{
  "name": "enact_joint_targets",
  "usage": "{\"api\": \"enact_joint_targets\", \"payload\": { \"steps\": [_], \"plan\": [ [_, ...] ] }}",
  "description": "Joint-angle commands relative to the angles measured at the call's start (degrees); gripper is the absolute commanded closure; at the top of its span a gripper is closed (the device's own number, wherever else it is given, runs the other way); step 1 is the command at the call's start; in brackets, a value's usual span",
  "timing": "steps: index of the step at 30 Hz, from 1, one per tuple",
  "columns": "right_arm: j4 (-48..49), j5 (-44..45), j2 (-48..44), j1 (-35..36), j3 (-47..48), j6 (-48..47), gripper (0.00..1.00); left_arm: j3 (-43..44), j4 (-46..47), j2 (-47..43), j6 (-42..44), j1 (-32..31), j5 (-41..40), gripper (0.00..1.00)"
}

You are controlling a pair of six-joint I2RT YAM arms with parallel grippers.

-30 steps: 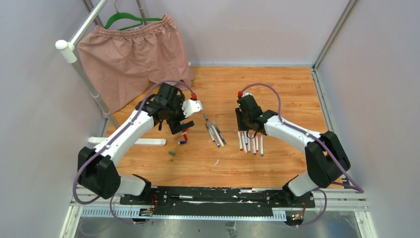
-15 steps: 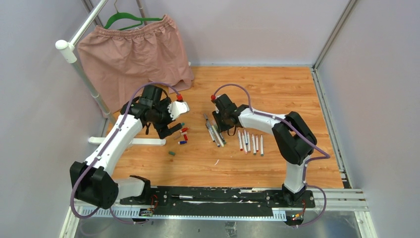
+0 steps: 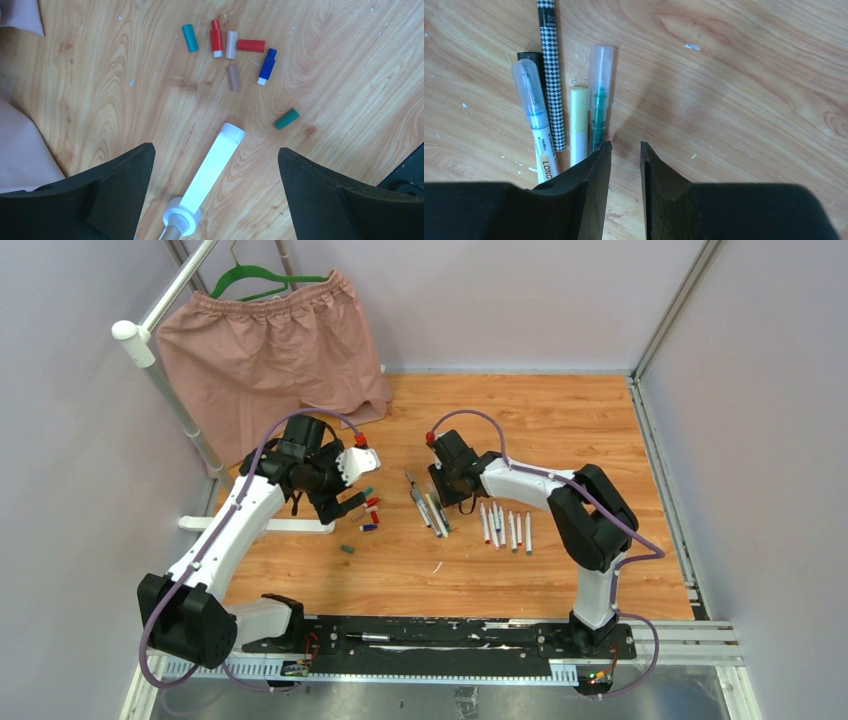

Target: Open the pen caps

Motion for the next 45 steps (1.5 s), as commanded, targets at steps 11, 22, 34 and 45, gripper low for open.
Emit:
{"api": "enact_joint_targets", "payload": {
  "steps": [11,22,34,45],
  "plan": [
    [-0.5,4.0,-3.7,2.9,-1.2,1.4,0.68,0.2,-0.7,-0.4,-0.9,0.5,0.6,0.00],
    [0.0,2.3,0.6,2.9,-1.4,1.8,0.69,0.5,-0.7,-0.3,-0.6,0.5,0.1,0.00],
    [1.2,4.1,1.3,3.9,-4.7,2.3,0.76,0.8,-0.7,-0.1,-0.4,0.5,-0.2,0.00],
    [1.2,-2.1,-9.3,1.2,-7.6,-1.9,1.00,3.4,-0.6,-0.4,4.0,0.5,6.0,0.00]
  ]
}}
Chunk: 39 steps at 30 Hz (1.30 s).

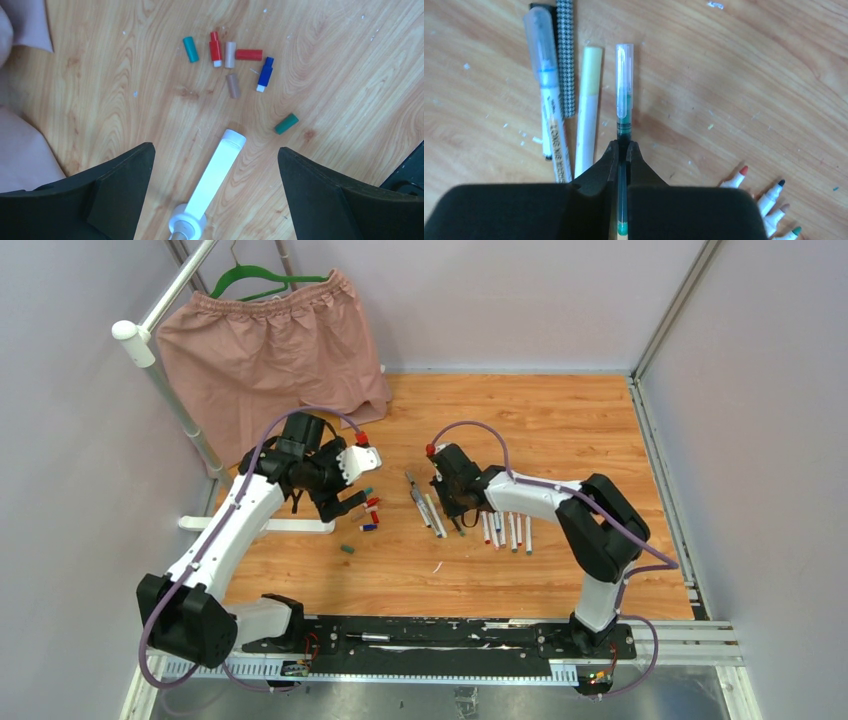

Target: Open the pen caps

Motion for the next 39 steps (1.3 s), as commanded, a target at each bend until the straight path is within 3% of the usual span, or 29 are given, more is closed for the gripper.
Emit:
{"api": "enact_joint_targets", "payload": {
  "steps": [1,8,13,21,28,39],
  "plan": [
    [-3.3,-8.5,-7.0,-2.1,-1.0,-3.3,1.00,3.1,-0.6,-1.1,4.2,0.5,6.2,0.00],
    [-8.9,-34.3,-11.4,-3.2,3.7,-5.8,1.00,1.5,-1.5,-8.0,16.8,-0.7,15.1,0.00],
    [-10.4,-50.1,-10.8,-3.1,7.6,-3.4,1.00,1.7,-1.4,-11.2,23.3,-7.7,10.7,0.00],
    [-10.7,-61.1,-8.7,-1.5,13.7,0.6,1.00,0.2,-1.6,-11.2,29.1,-17.6,4.4,0.03],
    [-10.8,-63.6,-7.0,-0.7,16.1,2.2,1.00,0.1,-2.2,-9.0,29.9,-22.3,0.4,0.19],
    [-10.4,-65.3,-4.7,-0.6,17.5,3.2,1.00,-1.0,-2.0,-7.1,30.6,-24.4,-4.2,0.65]
  ]
}}
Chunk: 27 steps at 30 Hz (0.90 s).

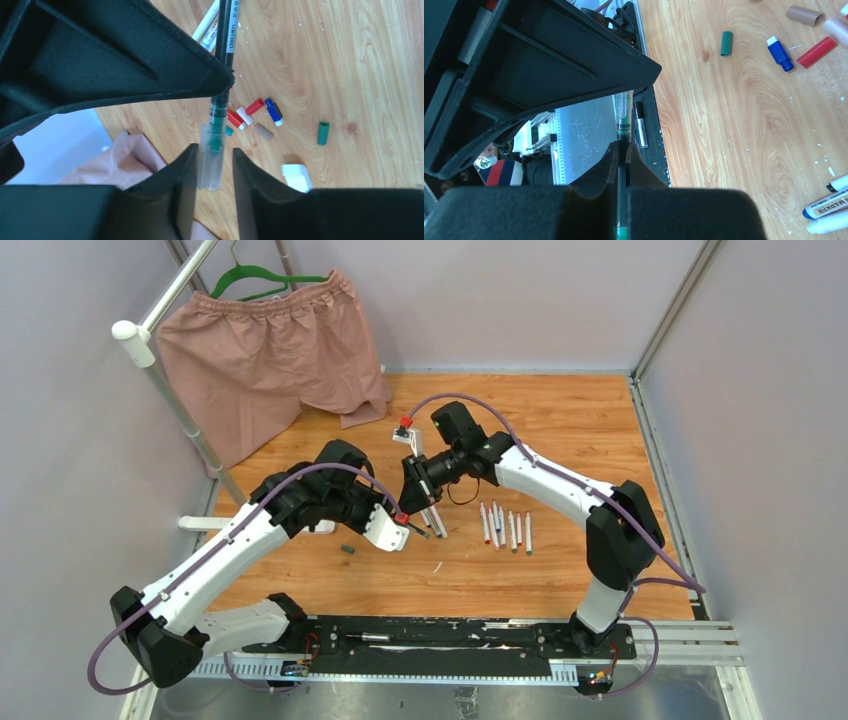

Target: Open the pen caps

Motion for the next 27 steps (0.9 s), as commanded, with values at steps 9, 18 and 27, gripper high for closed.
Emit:
{"api": "enact_joint_targets", "payload": {
  "steps": [9,18,27],
  "plan": [
    [4.8,-4.5,1.2,1.1,-0.2,6.6,0.76,0.3,-0.6,2.2,-1.3,-1.1,-4.6,1.00],
    [15.7,-4.4,0.8,1.5,-7.0,13.5,0.66,1.9,-0.6,3.5,-5.3,-1.1,-6.7,1.00],
    [15.2,-0.6,0.5,1.6,-7.1,14.2,1.00,2.5,-0.7,3.3,-7.3,-1.1,-7.3,1.00]
  ]
}}
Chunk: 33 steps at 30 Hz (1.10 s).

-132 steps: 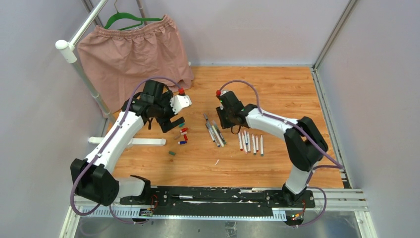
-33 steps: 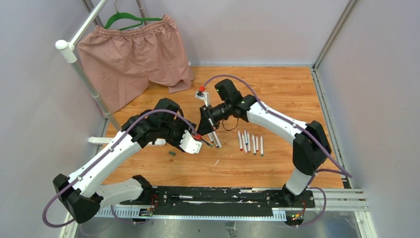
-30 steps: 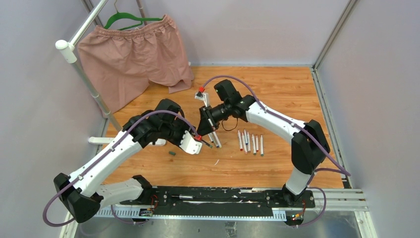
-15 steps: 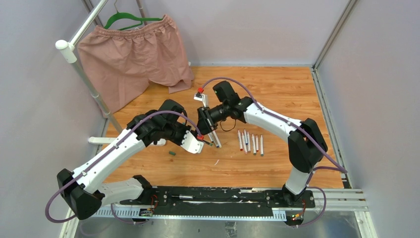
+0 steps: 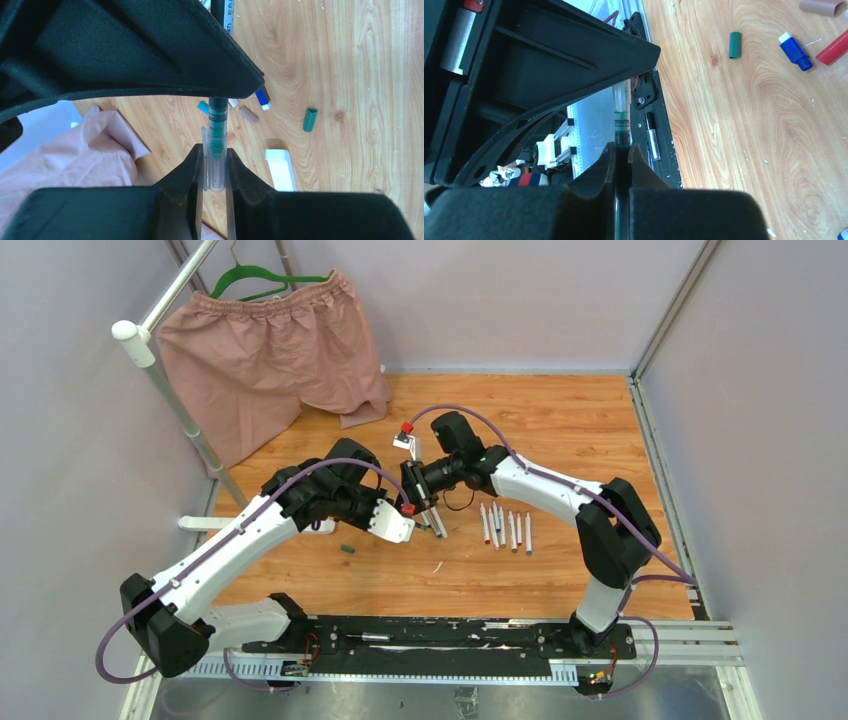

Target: Open the pen caps

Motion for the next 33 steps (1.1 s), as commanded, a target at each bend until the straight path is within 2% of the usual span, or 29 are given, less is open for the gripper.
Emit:
{"api": "enact_joint_targets", "payload": {
  "steps": [1,9,22,26,28,30,33],
  "plan": [
    [1.1,1.4,-1.1,0.9,-0.6,1.9,1.00,1.3,0.9,-0.7,-1.7,-0.4,-0.8,1.00],
    [-0.1,1.4,-4.6,-0.4,-5.6,2.4,1.00,-3.9,2.9,-2.2,5.7,0.1,-12.0,1.00],
    [-10.8,6.3,-14.7,-0.4,-15.4,-3.6,1.00,-0.7,7.0,2.0,6.2,12.6,-8.9,1.00],
    [-12.8,9.3,-17.4,-1.1,-16.4,-5.1,1.00,-1.1,7.2,2.7,4.3,13.8,-7.9,1.00],
    [-16.0,16.4,-18.2,-1.7,-15.5,-7.2,1.00,-1.7,7.2,3.4,1.9,13.8,-6.4,1.00],
    [-20.9,31.5,-19.0,-1.7,-14.6,-8.8,1.00,-2.3,7.2,4.9,-1.2,13.8,-4.9,1.00],
    [-20.4,50.8,-20.1,-1.7,-17.0,-7.2,1.00,-3.7,7.3,7.5,-5.9,13.8,-2.5,1.00]
  ]
}}
